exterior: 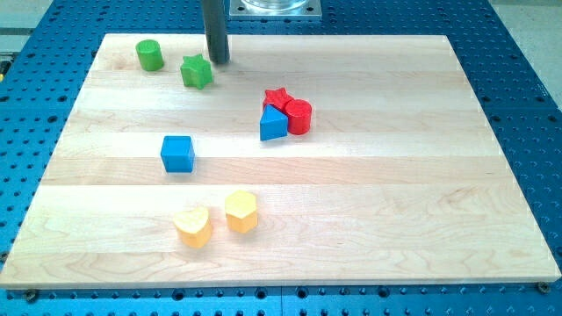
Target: Slide the green star to the left of the triangle
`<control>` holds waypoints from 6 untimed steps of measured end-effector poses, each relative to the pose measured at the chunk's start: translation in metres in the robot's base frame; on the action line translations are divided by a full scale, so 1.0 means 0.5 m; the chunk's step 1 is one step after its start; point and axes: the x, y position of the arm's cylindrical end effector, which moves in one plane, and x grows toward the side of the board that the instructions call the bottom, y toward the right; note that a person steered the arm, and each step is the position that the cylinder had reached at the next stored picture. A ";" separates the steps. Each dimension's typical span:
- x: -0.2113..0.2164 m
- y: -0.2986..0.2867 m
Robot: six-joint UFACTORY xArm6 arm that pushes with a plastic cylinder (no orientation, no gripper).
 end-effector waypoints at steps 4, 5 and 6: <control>0.195 -0.115; 0.211 0.046; 0.240 0.069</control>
